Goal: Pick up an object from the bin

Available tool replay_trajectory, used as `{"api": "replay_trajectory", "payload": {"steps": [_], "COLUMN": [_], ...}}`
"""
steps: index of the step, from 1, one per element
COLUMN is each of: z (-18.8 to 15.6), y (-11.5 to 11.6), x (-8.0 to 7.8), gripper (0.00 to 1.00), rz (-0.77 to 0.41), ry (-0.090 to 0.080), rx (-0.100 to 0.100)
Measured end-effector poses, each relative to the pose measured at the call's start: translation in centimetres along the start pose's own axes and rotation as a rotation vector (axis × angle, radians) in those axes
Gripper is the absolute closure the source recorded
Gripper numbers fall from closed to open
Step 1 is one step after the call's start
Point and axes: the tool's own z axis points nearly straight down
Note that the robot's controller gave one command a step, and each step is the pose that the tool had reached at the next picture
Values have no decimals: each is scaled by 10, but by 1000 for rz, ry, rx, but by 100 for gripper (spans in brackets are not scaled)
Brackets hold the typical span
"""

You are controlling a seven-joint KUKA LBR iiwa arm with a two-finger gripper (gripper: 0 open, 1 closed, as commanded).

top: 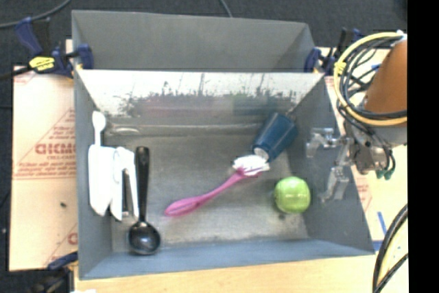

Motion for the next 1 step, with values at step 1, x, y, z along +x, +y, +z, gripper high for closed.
{"api": "replay_trajectory", "payload": {"steps": [1], "z": [-5], "y": [1], "x": [-2], "gripper": [0], "rz": [-5], "ry": [-8], "rx": [2]}}
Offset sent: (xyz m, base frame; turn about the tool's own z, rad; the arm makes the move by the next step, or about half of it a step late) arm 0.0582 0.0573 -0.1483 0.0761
